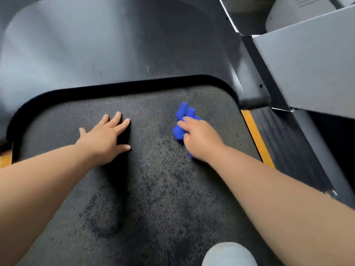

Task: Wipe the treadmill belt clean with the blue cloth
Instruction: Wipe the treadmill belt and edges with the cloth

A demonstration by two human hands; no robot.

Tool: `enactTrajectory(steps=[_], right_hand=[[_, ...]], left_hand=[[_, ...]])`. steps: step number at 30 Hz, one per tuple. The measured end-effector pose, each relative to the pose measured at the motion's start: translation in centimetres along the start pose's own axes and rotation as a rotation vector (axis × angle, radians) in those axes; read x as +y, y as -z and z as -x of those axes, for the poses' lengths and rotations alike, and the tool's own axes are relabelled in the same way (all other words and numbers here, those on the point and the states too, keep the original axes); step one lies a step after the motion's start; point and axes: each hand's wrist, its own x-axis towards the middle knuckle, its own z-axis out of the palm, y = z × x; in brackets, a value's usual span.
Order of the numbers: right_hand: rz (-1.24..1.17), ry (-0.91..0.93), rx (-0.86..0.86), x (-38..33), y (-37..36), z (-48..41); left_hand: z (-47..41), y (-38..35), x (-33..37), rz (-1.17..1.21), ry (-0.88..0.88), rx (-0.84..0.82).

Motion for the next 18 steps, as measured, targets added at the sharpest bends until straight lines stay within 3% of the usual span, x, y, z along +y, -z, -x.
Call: enactTrajectory(steps=[2, 6, 8, 10, 12, 15, 17, 18], right_hand=[[0.036, 0.107, -0.075, 1.6, 0.2, 0.0], [0.076, -0.31, 0.035, 9.8, 4.3, 1.7], [0.082, -0.358, 0.061, 9.9, 4.5, 2.7], [-0.02, -0.336, 0.136, 5.5, 2.8, 2.2], [-0.128, -0.249, 0.175, -0.2, 0.4, 1.2], [-0.176, 0.158, 0.064, -6.9, -3.8, 1.1], [-0.117, 0.295, -0.008, -6.4, -4.6, 1.0], [-0.081, 0.257, 0.021, -4.6, -4.1, 0.8]], left_hand=[[0.1, -0.2, -0.1, 0.009, -0.002, 0.005], [-0.1, -0.4, -0.4, 0.029, -0.006, -0.002], [0.0, -0.5, -0.3, 0.03, -0.011, -0.001], [0.1, -0.5, -0.2, 0.022, -0.014, 0.023], [0.4, -0.4, -0.1, 0.042, -0.008, 0.042], [0.7, -0.6, -0.6, 0.099, -0.013, 0.052], [0.8, -0.6, -1.2, 0.111, -0.045, 0.035], [0.8, -0.6, -1.5, 0.124, -0.055, 0.022]])
